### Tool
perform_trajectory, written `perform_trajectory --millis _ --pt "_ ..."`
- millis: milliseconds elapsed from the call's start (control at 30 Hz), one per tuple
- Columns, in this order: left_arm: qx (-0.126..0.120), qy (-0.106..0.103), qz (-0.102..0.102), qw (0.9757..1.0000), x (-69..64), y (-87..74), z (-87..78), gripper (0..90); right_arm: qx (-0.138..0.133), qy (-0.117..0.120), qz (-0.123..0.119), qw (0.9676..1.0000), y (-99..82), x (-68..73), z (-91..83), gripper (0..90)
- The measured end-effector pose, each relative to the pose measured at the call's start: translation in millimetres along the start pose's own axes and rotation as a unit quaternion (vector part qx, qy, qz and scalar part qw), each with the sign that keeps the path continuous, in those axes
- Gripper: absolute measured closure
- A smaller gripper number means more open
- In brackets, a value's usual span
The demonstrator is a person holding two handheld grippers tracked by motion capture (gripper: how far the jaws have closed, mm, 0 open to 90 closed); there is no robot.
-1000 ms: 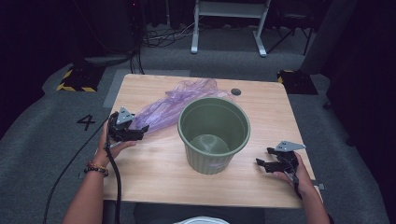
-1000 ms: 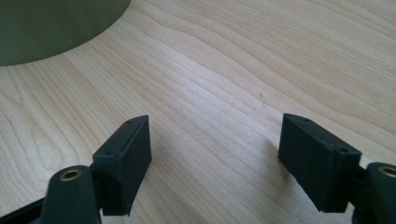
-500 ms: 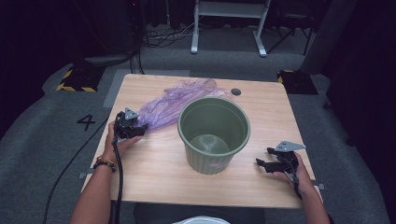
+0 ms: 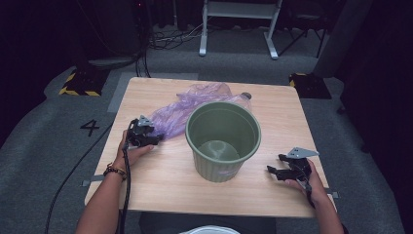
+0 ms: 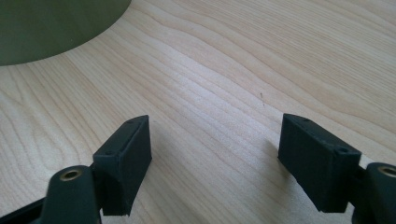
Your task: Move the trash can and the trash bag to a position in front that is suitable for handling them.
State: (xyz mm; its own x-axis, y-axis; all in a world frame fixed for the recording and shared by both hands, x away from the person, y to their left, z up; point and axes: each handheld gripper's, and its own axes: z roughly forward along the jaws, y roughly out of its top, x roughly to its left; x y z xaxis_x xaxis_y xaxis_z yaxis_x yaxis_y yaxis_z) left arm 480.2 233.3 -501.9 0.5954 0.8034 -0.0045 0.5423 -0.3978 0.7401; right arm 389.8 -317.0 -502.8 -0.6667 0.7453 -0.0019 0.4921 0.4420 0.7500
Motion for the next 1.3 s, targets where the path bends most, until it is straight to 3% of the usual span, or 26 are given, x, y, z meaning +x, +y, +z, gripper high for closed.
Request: perform_trajectory --millis 67,300,567,800,867,900,933,1033,1100,1300 --pt "0.0 -0.015 0.012 0.9998 -12.1 5.8 6.5 43.3 0.0 0.0 0.0 1.0 0.0 0.2 0.0 25.5" --pt "0.0 -0.042 0.039 0.9984 -31.7 15.3 16.9 43.3 0.0 -0.001 0.001 1.0 -0.1 0.3 -0.1 25.5" --pt "0.001 -0.06 0.053 0.9968 -50.2 25.1 27.5 42.3 0.0 -0.003 0.002 1.0 -0.3 1.0 -0.3 25.6" --pt "0.006 -0.081 0.073 0.994 -72.6 35.4 38.1 40.5 0.0 -0.001 0.001 1.0 -1.0 1.5 -1.2 25.6" --pt "0.008 -0.08 0.077 0.9939 -73.7 35.8 38.4 38.9 0.0 -0.002 0.001 1.0 -1.1 1.7 -1.4 25.6" --pt "0.005 -0.083 0.074 0.9938 -74.1 35.7 38.6 33.1 -0.001 -0.002 0.001 1.0 -1.3 2.1 -1.6 25.6" --pt "0.001 -0.088 0.064 0.9941 -72.6 35.3 37.8 32.2 -0.001 -0.002 0.001 1.0 -1.4 2.2 -1.6 25.7" --pt "-0.007 -0.087 0.059 0.9945 -70.0 34.5 35.6 28.9 -0.001 -0.002 0.001 1.0 -1.5 2.5 -1.8 25.9" --pt "-0.014 -0.071 0.064 0.9953 -67.6 34.2 27.9 27.0 -0.002 0.0 0.001 1.0 -1.7 3.0 -2.1 26.7" --pt "-0.046 -0.065 0.064 0.9948 -62.7 34.4 10.4 25.2 -0.021 -0.001 -0.001 0.9998 1.9 4.7 -8.0 26.9"
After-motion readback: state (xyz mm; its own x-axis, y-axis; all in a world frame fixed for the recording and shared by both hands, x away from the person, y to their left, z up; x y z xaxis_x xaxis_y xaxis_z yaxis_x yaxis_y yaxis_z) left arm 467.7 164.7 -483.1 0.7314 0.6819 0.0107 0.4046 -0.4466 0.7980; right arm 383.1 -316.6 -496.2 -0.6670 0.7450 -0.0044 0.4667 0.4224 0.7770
